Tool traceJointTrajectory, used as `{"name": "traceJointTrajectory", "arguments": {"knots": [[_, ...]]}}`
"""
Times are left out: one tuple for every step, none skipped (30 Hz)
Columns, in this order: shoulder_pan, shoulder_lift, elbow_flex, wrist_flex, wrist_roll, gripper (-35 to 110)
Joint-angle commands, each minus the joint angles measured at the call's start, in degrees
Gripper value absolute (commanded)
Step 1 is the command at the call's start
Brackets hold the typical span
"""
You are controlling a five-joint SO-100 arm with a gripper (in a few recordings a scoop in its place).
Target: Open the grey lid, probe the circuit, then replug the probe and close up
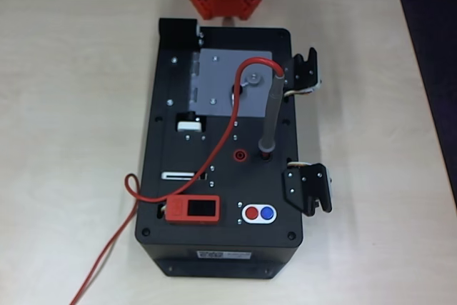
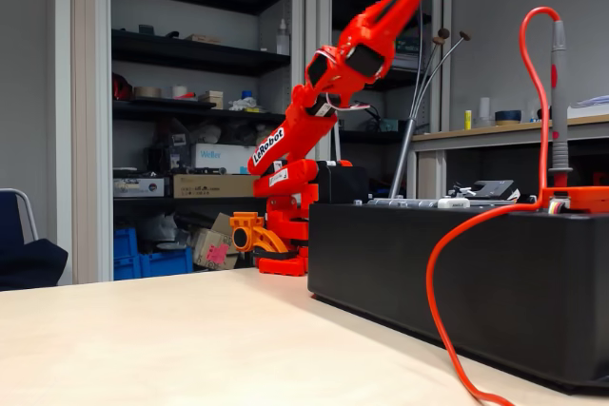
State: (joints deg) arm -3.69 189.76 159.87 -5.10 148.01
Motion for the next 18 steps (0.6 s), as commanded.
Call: {"name": "traceJointTrajectory", "arguments": {"knots": [[2.46,0.79,1.32,-11.69,1.93,1],[3.25,0.79,1.41,-14.85,2.2,1],[3.96,0.79,1.41,-18.11,3.52,1],[4.83,0.79,1.49,-21.18,4.57,1],[5.63,0.79,1.67,-24.35,5.01,1],[6.77,0.7,2.02,-27.86,6.68,1],[7.73,0.7,2.37,-31.38,8.0,1],[8.26,0.7,2.72,-34.89,8.0,1],[8.35,0.7,3.43,-38.67,8.26,1],[8.35,0.7,4.31,-42.19,8.44,1],[8.35,0.7,5.19,-45.97,8.44,1],[8.35,0.7,6.24,-49.92,8.44,0],[8.35,0.62,7.47,-53.44,8.35,0],[8.35,0.62,8.7,-57.04,8.09,0],[8.0,0.62,9.93,-60.21,7.73,0],[7.65,0.53,11.16,-63.11,7.73,0],[7.56,0.53,11.87,-65.57,7.65,0],[7.56,0.53,12.13,-67.59,7.38,0]]}}
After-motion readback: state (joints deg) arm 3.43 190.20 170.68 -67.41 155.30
